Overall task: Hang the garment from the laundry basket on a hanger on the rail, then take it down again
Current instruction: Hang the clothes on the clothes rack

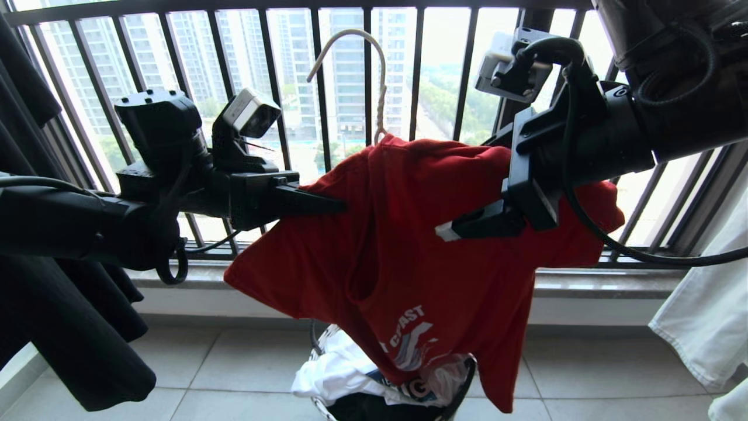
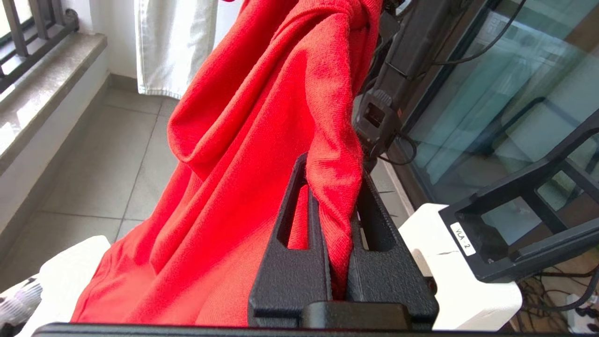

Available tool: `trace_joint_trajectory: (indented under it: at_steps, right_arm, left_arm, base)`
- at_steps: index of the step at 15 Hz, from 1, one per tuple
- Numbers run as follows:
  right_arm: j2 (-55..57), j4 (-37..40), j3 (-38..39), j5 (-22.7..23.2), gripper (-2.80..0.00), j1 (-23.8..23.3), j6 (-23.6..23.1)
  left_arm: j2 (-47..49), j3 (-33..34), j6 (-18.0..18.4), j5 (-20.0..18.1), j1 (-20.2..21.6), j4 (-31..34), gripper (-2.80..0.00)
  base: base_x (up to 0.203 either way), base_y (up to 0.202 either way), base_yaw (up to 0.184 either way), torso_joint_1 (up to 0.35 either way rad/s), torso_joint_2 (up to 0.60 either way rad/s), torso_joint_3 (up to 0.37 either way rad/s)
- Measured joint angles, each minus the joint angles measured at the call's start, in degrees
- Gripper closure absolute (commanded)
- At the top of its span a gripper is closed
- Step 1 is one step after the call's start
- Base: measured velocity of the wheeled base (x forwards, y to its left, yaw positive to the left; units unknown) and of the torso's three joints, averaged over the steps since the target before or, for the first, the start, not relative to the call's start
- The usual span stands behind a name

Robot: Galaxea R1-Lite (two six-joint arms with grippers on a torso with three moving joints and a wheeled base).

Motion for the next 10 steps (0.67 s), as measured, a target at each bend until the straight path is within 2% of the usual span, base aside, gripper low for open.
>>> trace_joint_trajectory:
  at_steps: [1, 3, 10]
  right_arm:
    - [0.2, 0.0, 0.0, 0.2, 0.0, 0.0, 0.2]
    - [0.3, -0.2, -0.2, 0.3, 0.0, 0.0, 1.9]
    - [0.0, -0.5, -0.4, 0.4, 0.0, 0.9, 5.8]
  left_arm:
    - [0.0, 0.5, 0.0, 0.0, 0.2, -1.9, 0.0]
    - [0.0, 1.2, -0.2, -0.1, 0.5, -4.1, 0.0]
    - [1.1, 0.9, 0.1, 0.1, 0.5, -4.5, 0.0]
  base:
    - [0.0, 0.0, 0.0, 0.0, 0.0, 0.0]
    - [0.0, 0.0, 0.0, 0.0, 0.0, 0.0]
    - [0.0, 0.0, 0.0, 0.0, 0.0, 0.0]
